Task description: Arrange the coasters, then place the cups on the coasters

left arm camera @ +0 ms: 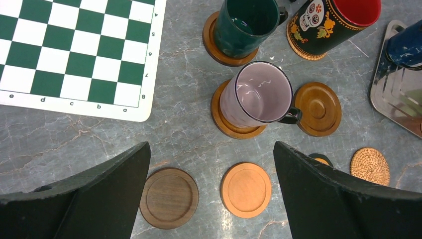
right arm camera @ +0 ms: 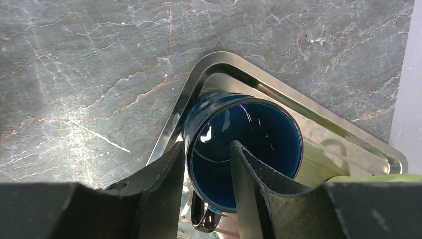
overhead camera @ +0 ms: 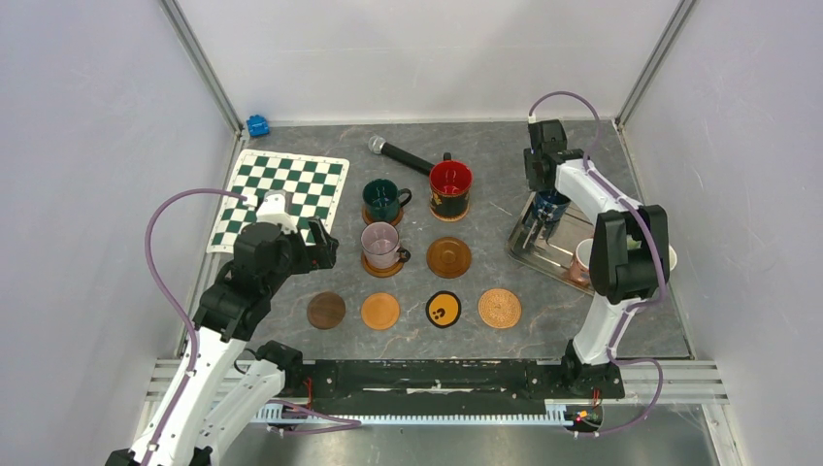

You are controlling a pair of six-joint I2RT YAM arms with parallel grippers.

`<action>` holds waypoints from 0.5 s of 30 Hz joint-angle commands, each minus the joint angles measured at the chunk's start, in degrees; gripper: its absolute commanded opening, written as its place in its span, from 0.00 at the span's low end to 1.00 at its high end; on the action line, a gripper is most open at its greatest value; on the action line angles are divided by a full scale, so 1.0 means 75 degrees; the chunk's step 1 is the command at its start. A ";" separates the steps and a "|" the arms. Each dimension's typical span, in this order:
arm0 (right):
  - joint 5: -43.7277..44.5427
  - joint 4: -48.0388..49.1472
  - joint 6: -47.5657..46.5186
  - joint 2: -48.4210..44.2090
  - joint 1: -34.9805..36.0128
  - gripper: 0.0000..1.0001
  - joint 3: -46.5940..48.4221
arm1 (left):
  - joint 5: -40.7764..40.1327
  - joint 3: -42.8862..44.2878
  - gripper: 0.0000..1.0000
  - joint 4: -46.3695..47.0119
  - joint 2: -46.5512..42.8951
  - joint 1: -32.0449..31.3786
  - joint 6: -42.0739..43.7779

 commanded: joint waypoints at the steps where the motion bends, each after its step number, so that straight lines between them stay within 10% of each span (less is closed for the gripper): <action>1: -0.0097 0.0447 -0.0120 0.0075 -0.0062 0.40 -0.0031 | -0.0130 -0.0007 1.00 0.0181 -0.0041 -0.0044 0.0452; 15: -0.0166 0.0777 -0.0318 0.0169 -0.0083 0.29 -0.0401 | -0.0128 0.0006 1.00 0.0180 -0.0015 -0.0038 0.0452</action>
